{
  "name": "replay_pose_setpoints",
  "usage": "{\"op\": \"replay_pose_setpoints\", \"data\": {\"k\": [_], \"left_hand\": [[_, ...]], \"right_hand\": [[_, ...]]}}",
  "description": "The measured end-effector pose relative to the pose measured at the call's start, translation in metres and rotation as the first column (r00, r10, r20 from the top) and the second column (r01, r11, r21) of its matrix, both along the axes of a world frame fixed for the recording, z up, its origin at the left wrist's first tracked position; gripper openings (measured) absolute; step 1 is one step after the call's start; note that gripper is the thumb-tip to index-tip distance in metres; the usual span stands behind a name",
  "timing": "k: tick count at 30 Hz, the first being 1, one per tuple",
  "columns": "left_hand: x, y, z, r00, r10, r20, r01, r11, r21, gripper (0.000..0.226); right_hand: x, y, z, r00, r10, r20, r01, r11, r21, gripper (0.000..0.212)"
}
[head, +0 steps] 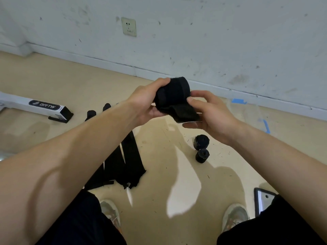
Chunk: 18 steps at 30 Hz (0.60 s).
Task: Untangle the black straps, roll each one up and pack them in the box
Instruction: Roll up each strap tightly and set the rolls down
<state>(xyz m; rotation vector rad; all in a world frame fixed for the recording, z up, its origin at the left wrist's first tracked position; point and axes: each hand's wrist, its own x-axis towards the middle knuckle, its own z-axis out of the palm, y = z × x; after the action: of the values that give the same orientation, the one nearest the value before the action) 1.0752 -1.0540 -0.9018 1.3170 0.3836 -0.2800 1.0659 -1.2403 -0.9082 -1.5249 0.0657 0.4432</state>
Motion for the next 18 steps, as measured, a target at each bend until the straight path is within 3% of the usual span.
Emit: {"op": "replay_pose_setpoints", "data": {"k": [8,14,18], "left_hand": [[0.003,0.009,0.002,1.0,0.026,-0.009,-0.027,0.999,-0.027,0.033],[0.002,0.003,0.003,0.999,0.042,-0.017,-0.043,0.998,-0.043,0.028],[0.003,0.004,-0.001,1.0,0.022,-0.007,-0.022,1.0,-0.002,0.028]], "right_hand": [[-0.001,-0.019,0.023,0.917,0.211,0.34,-0.118,0.954,-0.275,0.035],[-0.003,-0.023,0.025,0.871,0.307,0.384,-0.18,0.926,-0.332,0.025],[0.002,-0.025,0.023,0.847,0.277,0.454,-0.103,0.923,-0.371,0.012]]}}
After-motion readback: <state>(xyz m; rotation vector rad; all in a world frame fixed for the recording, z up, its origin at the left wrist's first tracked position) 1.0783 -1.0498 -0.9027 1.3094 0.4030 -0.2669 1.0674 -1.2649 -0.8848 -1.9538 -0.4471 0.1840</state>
